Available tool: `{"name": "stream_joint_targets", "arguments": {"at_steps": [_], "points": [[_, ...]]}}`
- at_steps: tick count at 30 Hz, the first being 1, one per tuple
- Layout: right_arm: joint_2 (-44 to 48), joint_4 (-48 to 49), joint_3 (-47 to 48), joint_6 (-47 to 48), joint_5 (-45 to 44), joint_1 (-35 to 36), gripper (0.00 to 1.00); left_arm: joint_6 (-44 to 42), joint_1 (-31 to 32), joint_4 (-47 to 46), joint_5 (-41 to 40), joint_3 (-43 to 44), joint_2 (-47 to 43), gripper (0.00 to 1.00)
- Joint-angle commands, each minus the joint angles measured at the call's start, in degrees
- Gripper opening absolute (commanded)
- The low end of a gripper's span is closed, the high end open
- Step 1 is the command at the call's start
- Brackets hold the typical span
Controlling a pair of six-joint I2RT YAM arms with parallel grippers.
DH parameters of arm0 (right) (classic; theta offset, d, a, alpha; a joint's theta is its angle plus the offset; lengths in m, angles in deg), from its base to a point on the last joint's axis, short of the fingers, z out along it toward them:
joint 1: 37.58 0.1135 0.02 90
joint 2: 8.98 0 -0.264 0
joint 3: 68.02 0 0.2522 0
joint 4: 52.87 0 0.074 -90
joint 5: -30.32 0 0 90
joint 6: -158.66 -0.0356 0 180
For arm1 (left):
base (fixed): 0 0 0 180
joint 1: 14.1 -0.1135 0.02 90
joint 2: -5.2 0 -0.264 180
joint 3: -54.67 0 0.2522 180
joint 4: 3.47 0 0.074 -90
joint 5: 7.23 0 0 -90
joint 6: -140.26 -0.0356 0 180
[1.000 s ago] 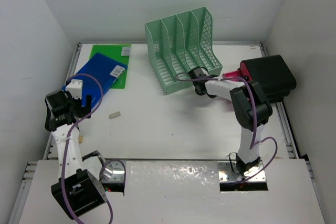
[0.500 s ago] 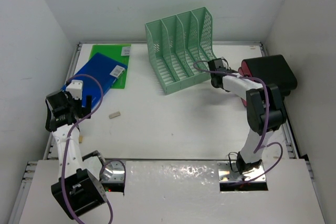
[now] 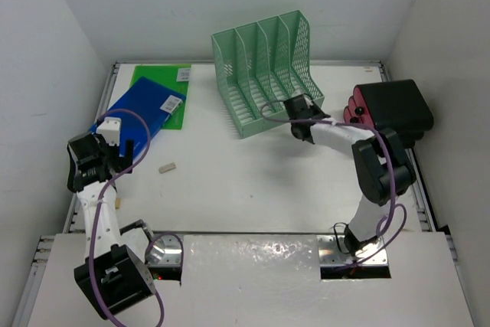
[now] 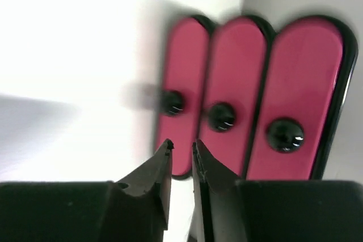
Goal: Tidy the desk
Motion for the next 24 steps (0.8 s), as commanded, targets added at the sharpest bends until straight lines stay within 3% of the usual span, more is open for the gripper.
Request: {"name": "stream_joint_targets", "arguments": {"at_steps": [1, 2, 4, 6, 14, 17, 24], "points": [[-0.24, 10.50, -2.07, 8.07, -4.78, 3.29, 0.40, 0.00, -0.45, -2.51, 0.22, -0.22, -0.01, 1.00], [-2.09, 10.51, -2.07, 8.09, -4.81, 2.94, 0.45, 0.00, -0.45, -2.51, 0.22, -0.22, -0.10, 1.00], [-8.75, 12.09, -0.75, 12.73, -13.40, 1.72, 0.49, -0.52, -0.45, -2.60, 0.31, -0.66, -0.37, 0.99], [-12.20, 12.44, 0.13, 14.59, -16.32, 0.84, 0.48, -0.70, -0.45, -3.12, -0.04, -1.10, -0.28, 1.00], [-16.69, 14.18, 2.50, 12.83, -14.74, -2.95, 0.47, -0.71, -0.36, -3.56, -0.13, -0.75, 1.13, 1.00], [-18.19, 15.35, 3.21, 15.56, -15.19, -3.39, 0.44, -0.62, -0.45, -3.74, -0.04, -0.66, 1.21, 1.00], [-19.59, 13.85, 1.89, 12.48, -11.41, -4.09, 0.37, -0.18, -0.36, -4.18, 0.31, -0.49, 2.00, 1.00]]}}
